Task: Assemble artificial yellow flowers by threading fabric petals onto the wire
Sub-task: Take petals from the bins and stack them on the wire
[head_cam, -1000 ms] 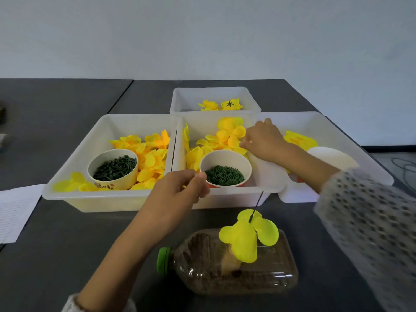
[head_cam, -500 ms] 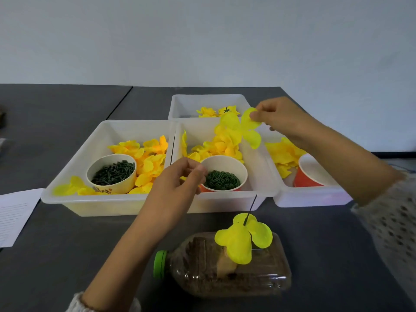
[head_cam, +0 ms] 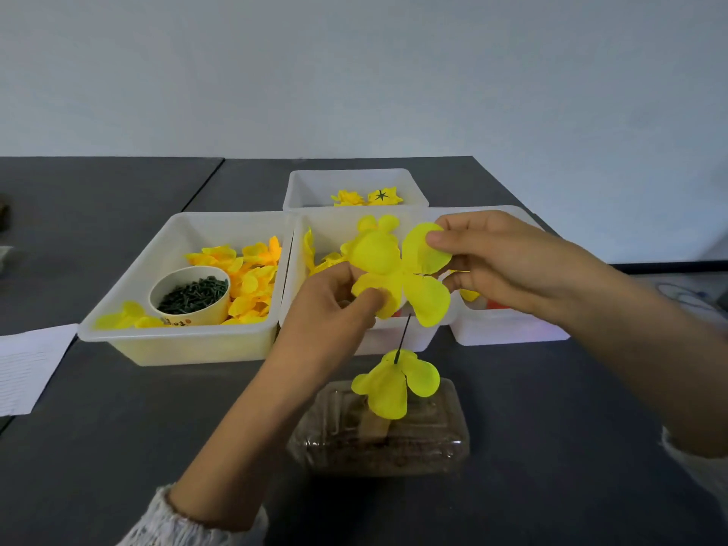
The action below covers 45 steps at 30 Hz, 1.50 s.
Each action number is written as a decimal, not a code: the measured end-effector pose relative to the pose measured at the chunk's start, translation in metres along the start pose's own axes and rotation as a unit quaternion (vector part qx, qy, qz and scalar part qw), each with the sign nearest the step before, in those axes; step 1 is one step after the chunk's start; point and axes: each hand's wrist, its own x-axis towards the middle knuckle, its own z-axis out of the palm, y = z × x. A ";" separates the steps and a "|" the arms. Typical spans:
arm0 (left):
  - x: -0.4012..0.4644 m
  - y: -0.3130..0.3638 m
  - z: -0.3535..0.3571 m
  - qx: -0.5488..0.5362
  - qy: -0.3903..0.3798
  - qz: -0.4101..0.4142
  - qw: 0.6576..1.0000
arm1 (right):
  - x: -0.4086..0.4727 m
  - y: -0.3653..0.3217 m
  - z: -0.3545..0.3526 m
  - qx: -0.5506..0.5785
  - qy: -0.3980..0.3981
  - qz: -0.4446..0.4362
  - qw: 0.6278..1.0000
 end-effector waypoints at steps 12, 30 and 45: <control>-0.006 -0.006 -0.002 -0.215 -0.060 -0.076 0.972 | -0.011 0.042 0.000 0.263 0.035 0.114 0.957; -0.002 -0.014 0.005 -0.292 0.020 -0.123 0.948 | -0.008 0.071 0.007 0.260 0.018 0.066 0.963; -0.018 -0.029 -0.017 -0.024 -0.051 0.024 0.998 | -0.003 0.081 0.002 0.074 0.069 0.052 0.993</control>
